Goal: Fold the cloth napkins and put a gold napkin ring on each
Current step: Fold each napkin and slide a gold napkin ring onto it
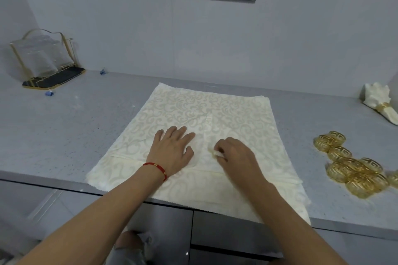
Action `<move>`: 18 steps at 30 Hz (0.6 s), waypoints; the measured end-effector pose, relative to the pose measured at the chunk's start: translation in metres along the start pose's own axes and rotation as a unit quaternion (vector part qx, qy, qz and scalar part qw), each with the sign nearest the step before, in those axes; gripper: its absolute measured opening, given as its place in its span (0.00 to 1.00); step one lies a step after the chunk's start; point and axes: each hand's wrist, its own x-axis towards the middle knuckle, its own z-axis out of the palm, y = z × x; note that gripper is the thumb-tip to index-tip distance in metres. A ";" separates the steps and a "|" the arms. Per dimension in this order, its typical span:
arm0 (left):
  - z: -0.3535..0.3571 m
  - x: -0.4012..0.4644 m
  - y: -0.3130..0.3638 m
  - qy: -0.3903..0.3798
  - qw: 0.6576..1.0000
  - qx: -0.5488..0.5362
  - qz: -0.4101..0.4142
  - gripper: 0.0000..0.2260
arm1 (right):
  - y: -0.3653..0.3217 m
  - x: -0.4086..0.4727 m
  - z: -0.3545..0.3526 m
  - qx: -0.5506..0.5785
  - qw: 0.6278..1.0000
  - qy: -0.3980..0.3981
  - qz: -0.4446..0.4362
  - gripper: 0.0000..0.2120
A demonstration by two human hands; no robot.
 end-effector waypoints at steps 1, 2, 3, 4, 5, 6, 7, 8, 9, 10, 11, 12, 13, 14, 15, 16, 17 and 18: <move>-0.001 0.000 0.000 -0.002 1.000 -0.002 -0.001 0.28 | -0.004 -0.003 0.003 0.009 1.000 -0.007 -0.015 0.08; -0.001 0.000 0.000 -0.001 1.000 -0.003 -0.001 0.29 | -0.006 -0.006 0.006 0.015 0.999 -0.008 -0.027 0.07; -0.001 0.000 0.000 0.000 1.000 -0.002 0.000 0.28 | -0.007 -0.008 0.008 0.024 0.999 -0.004 -0.032 0.05; -0.001 0.000 0.000 0.002 1.000 -0.001 0.001 0.28 | -0.008 -0.011 0.009 0.032 0.999 -0.001 -0.033 0.03; -0.001 0.000 0.000 0.005 1.000 0.000 0.002 0.28 | -0.009 -0.013 0.008 0.039 0.999 0.001 -0.037 0.01; -0.001 0.000 0.000 0.009 1.000 0.000 0.004 0.27 | -0.009 -0.015 0.008 0.045 0.998 0.000 -0.045 0.02; 0.000 0.000 0.000 0.016 1.000 0.000 0.008 0.25 | -0.009 -0.017 0.006 0.051 0.997 -0.006 -0.056 0.05; -0.001 0.001 0.000 0.026 1.000 0.001 0.014 0.23 | -0.010 -0.020 0.004 0.056 0.996 -0.012 -0.064 0.07; -0.001 0.001 -0.001 0.041 0.999 0.006 0.022 0.21 | -0.010 -0.022 0.002 0.062 0.996 -0.018 -0.068 0.09; -0.001 0.001 0.000 0.060 0.998 0.013 0.031 0.18 | -0.010 -0.024 0.000 0.065 0.995 -0.022 -0.069 0.10; -0.003 0.000 0.001 0.081 0.996 0.019 0.041 0.16 | -0.009 -0.025 -0.001 0.066 0.995 -0.024 -0.071 0.11; -0.004 0.000 0.002 0.098 0.994 0.024 0.053 0.15 | -0.009 -0.027 -0.001 0.065 0.995 -0.027 -0.073 0.12; -0.004 -0.001 0.003 0.103 0.992 0.030 0.065 0.15 | -0.009 -0.030 -0.001 0.063 0.995 -0.028 -0.076 0.13; -0.005 -0.001 0.004 0.098 0.992 0.036 0.076 0.16 | -0.009 -0.031 0.000 0.060 0.995 -0.029 -0.077 0.13; -0.007 0.000 0.005 0.089 0.992 0.041 0.086 0.18 | -0.009 -0.031 0.000 0.058 0.995 -0.028 -0.078 0.13; -0.008 0.000 0.005 0.078 0.992 0.041 0.091 0.19 | -0.010 -0.031 0.000 0.059 0.995 -0.028 -0.076 0.14; -0.010 0.000 0.005 0.067 0.993 0.037 0.091 0.20 | -0.011 -0.031 -0.001 0.059 0.995 -0.030 -0.074 0.14; -0.012 0.000 0.005 0.055 0.995 0.028 0.084 0.21 | -0.011 -0.030 -0.002 0.058 0.995 -0.032 -0.072 0.14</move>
